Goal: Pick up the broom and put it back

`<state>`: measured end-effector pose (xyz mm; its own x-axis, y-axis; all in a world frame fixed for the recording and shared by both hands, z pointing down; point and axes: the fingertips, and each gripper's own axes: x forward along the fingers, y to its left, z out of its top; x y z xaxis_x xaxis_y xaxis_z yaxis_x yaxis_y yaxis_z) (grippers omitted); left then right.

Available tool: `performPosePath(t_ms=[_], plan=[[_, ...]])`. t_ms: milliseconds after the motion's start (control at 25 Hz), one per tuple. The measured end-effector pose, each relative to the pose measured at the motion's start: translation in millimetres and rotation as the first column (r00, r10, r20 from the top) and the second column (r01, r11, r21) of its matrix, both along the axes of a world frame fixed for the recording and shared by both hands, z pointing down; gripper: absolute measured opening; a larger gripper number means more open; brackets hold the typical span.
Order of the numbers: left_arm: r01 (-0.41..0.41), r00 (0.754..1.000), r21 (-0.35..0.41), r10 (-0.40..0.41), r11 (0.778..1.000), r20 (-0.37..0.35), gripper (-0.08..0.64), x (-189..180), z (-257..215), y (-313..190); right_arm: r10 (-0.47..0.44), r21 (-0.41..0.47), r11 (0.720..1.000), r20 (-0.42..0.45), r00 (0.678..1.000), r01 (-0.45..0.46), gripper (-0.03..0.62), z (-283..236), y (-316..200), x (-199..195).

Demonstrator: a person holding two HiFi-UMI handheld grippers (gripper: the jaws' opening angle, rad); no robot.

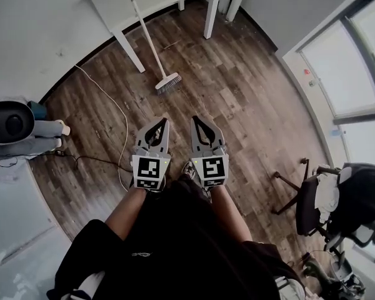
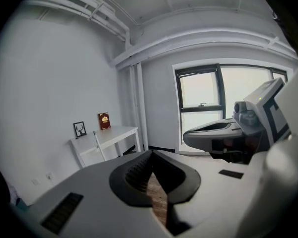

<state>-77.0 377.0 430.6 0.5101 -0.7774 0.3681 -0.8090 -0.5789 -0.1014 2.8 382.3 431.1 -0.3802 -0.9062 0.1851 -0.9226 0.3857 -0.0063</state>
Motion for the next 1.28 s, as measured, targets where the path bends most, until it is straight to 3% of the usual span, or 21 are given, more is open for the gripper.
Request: performPosePath(t_ms=[280,560,840,1120,1280], plan=[[0.011,0.998,-0.053,-0.014,0.999,-0.060,0.002,-26,31,-72,-0.061,-0.030,0.998,-0.069,0.996,0.060,0.021,9,-63,-33],[0.073,0.988,-0.065,-0.081,0.995,-0.133,0.002,-63,36,-175,-0.124,-0.097,0.989,-0.117,0.985,0.113,0.021,20,-172,-60],[0.109,0.985,-0.114,-0.123,0.987,-0.123,0.002,-127,53,-236,-0.136,-0.089,0.988,-0.124,0.983,0.126,0.021,14,-281,-107],[0.240,0.958,-0.153,-0.259,0.959,-0.122,0.002,-167,75,-294,-0.183,-0.126,0.978,-0.139,0.973,0.165,0.022,41,-354,-122],[0.334,0.930,-0.181,-0.355,0.925,-0.099,0.002,-177,104,-346,-0.192,-0.164,0.971,-0.093,0.977,0.175,0.021,80,-415,-123]])
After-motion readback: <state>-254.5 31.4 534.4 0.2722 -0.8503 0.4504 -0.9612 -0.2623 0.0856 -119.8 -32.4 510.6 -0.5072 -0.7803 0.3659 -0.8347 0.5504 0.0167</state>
